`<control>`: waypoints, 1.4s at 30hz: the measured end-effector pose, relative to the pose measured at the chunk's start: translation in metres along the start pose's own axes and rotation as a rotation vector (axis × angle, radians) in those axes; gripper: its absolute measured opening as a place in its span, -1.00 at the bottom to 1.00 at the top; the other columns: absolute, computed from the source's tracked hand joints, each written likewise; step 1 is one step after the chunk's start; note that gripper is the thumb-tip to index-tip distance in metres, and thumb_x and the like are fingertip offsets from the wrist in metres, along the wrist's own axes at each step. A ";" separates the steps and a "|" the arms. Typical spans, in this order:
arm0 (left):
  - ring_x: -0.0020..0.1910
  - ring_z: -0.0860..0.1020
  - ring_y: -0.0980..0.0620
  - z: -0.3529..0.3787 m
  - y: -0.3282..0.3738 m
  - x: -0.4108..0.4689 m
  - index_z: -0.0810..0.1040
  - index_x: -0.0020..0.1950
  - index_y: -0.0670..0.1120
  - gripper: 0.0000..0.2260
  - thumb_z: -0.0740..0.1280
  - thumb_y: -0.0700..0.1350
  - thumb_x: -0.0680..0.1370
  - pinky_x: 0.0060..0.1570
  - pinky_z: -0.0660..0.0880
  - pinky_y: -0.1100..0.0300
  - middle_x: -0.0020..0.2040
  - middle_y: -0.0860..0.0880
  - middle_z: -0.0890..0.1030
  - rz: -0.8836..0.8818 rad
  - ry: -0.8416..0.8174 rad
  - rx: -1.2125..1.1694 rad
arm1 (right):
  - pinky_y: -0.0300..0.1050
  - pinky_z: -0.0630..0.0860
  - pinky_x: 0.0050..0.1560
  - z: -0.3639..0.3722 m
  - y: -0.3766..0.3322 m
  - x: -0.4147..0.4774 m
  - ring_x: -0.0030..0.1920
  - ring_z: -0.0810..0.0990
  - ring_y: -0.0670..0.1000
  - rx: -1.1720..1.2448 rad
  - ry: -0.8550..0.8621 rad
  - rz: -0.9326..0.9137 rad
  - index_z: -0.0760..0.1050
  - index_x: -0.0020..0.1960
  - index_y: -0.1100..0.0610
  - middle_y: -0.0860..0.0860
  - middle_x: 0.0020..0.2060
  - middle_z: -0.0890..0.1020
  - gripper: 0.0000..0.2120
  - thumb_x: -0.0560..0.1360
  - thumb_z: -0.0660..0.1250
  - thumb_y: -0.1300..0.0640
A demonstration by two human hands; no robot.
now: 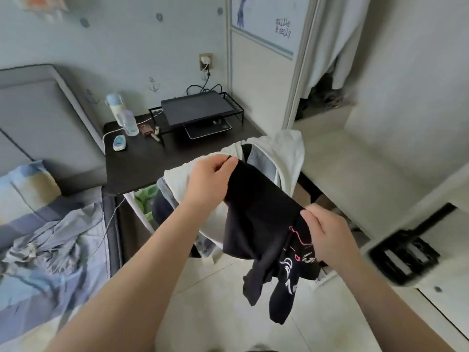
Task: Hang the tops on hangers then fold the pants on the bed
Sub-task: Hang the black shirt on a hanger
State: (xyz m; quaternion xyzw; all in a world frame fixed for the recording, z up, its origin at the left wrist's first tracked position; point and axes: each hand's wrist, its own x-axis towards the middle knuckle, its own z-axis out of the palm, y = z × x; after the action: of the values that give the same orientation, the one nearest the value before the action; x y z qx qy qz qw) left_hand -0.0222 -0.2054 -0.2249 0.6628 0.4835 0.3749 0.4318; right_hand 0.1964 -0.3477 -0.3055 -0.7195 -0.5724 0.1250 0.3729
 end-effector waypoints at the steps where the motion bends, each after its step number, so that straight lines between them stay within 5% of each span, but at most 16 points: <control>1: -0.33 0.50 0.04 0.004 -0.002 0.008 0.59 -0.09 -0.26 -0.72 0.31 -0.05 0.63 -0.29 0.47 0.17 -0.31 -0.03 0.51 -0.029 -0.069 0.015 | -0.06 0.36 -0.30 -0.001 -0.006 0.002 -0.42 0.36 0.02 0.025 0.017 0.030 0.30 -0.27 0.13 0.07 -0.45 0.37 -0.66 0.67 0.19 0.11; 3: -0.08 0.66 -0.01 0.013 -0.006 0.016 0.66 0.11 -0.12 -0.83 0.35 -0.07 0.62 -0.04 0.58 0.18 -0.08 0.01 0.70 -0.091 -0.259 0.015 | -0.19 0.30 -0.32 -0.003 -0.020 0.007 -0.42 0.34 -0.06 0.056 0.052 0.109 0.30 -0.29 0.12 0.04 -0.44 0.37 -0.64 0.67 0.19 0.06; 6: 0.23 0.45 0.24 0.024 -0.014 0.003 0.46 0.45 0.07 -0.57 0.41 -0.01 0.59 0.19 0.40 0.29 0.24 0.29 0.50 -0.037 -0.321 0.071 | -0.17 0.25 -0.35 -0.007 -0.039 0.015 -0.43 0.26 -0.12 0.154 0.147 0.249 0.20 -0.31 0.09 -0.09 -0.48 0.28 -0.61 0.65 0.19 0.03; 8: 0.10 0.46 0.34 0.029 -0.025 -0.019 0.52 0.30 0.18 -0.67 0.44 0.06 0.54 0.14 0.42 0.27 0.14 0.34 0.52 0.022 -0.268 0.035 | -0.03 0.27 -0.31 -0.013 -0.051 0.021 -0.38 0.27 -0.05 0.274 0.211 0.325 0.19 -0.32 0.09 -0.07 -0.43 0.26 -0.62 0.62 0.19 0.03; 10: -0.09 0.56 0.32 0.036 -0.036 -0.048 0.57 0.09 0.21 -0.77 0.47 0.17 0.47 -0.04 0.49 0.26 -0.02 0.27 0.61 -0.002 -0.401 -0.007 | 0.15 0.41 -0.28 -0.017 -0.064 0.028 -0.33 0.37 0.08 0.353 0.266 0.371 0.30 -0.25 0.23 0.08 -0.36 0.35 -0.65 0.61 0.20 0.02; 13: 0.00 0.58 0.33 0.054 -0.042 -0.081 0.52 0.14 0.21 -0.63 0.46 0.25 0.40 -0.03 0.51 0.33 0.02 0.30 0.61 -0.004 -0.658 0.032 | 0.23 0.65 -0.17 -0.021 -0.089 0.038 -0.22 0.63 0.26 0.517 0.315 0.402 0.49 -0.21 0.19 0.24 -0.27 0.56 -0.70 0.62 0.20 0.05; 16: -0.13 0.61 0.13 0.070 -0.040 -0.079 0.55 0.03 0.02 -0.84 0.38 0.08 0.57 -0.03 0.58 0.06 -0.14 0.09 0.64 0.048 -0.576 0.091 | 0.22 0.69 -0.15 -0.029 -0.103 0.043 -0.12 0.68 0.31 0.559 0.386 0.400 0.53 -0.19 0.17 0.31 -0.14 0.63 -0.71 0.62 0.20 0.05; 18: -0.23 0.56 -0.05 0.075 -0.038 -0.067 0.51 -0.10 -0.13 -0.78 0.30 -0.01 0.64 -0.08 0.52 -0.09 -0.27 -0.06 0.58 0.070 -0.513 0.073 | 0.15 0.70 -0.18 -0.038 -0.102 0.044 -0.15 0.72 0.27 0.634 0.463 0.416 0.55 -0.09 0.26 0.29 -0.14 0.67 -0.72 0.64 0.20 0.10; 22: -0.38 0.36 0.01 0.077 -0.020 -0.035 0.43 -0.16 -0.20 -0.72 0.29 -0.04 0.64 -0.28 0.36 0.04 -0.39 -0.02 0.40 0.112 -0.533 -0.047 | -0.05 0.69 -0.09 -0.047 -0.090 0.032 -0.04 0.75 0.06 0.687 0.443 0.466 0.61 0.12 0.19 0.09 -0.08 0.75 -0.82 0.64 0.23 0.22; 25: -0.31 0.52 -0.13 0.087 0.005 -0.007 0.53 -0.13 -0.19 -0.76 0.31 -0.03 0.62 -0.20 0.51 -0.06 -0.32 -0.11 0.56 0.102 -0.508 -0.133 | -0.10 0.67 0.02 -0.042 -0.073 0.012 0.03 0.72 -0.06 0.619 0.374 0.502 0.59 0.24 0.07 -0.01 0.01 0.73 -0.78 0.62 0.32 0.21; 28: -0.27 0.59 -0.05 0.100 0.031 0.019 0.62 -0.17 -0.05 -0.82 0.34 -0.04 0.59 -0.20 0.55 0.01 -0.30 -0.04 0.64 0.040 -0.484 -0.262 | -0.06 0.64 0.14 -0.032 -0.054 -0.010 0.08 0.67 -0.11 0.460 0.362 0.513 0.55 0.25 -0.02 -0.10 0.06 0.69 -0.75 0.59 0.37 0.16; 31: -0.27 0.46 -0.07 0.116 0.057 0.040 0.49 -0.16 -0.25 -0.75 0.36 -0.09 0.59 -0.28 0.42 0.06 -0.28 -0.13 0.48 -0.059 -0.432 -0.423 | -0.23 0.58 0.16 -0.017 -0.041 -0.027 0.21 0.57 -0.23 0.446 0.232 0.448 0.39 0.35 -0.20 -0.36 0.15 0.58 -0.52 0.50 0.48 0.01; 34: -0.23 0.58 -0.20 0.129 0.083 0.054 0.49 -0.13 -0.14 -0.84 0.35 -0.12 0.62 -0.28 0.55 0.01 -0.21 -0.27 0.55 -0.144 -0.460 -0.549 | -0.23 0.52 0.21 -0.002 -0.024 -0.022 0.23 0.53 -0.24 0.312 0.070 0.480 0.20 0.46 -0.28 -0.39 0.26 0.49 -0.24 0.37 0.51 -0.20; 38: -0.12 0.70 -0.23 0.145 0.112 0.080 0.53 0.02 -0.25 -0.84 0.32 -0.14 0.65 -0.12 0.66 -0.13 0.02 -0.34 0.65 -0.172 -0.483 -0.661 | 0.06 0.60 0.08 -0.023 0.006 0.021 -0.04 0.64 -0.06 0.094 0.183 0.517 0.54 0.08 -0.03 -0.08 -0.06 0.67 -0.91 0.62 0.31 0.00; 42: 0.00 0.70 -0.28 0.161 0.122 0.110 0.48 -0.07 -0.15 -0.89 0.30 -0.19 0.65 -0.05 0.68 -0.08 -0.05 -0.26 0.63 -0.118 -0.383 -0.656 | -0.10 0.56 -0.17 -0.076 0.022 0.065 -0.24 0.62 -0.11 0.068 0.126 0.404 0.58 -0.08 -0.01 -0.02 -0.24 0.67 -0.81 0.65 0.26 0.00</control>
State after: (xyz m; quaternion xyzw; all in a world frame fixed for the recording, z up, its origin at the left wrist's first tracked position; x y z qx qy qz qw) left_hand 0.1914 -0.1525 -0.1583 0.5183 0.2857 0.3538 0.7243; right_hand 0.2789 -0.3198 -0.2516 -0.8132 -0.3874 0.1710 0.3994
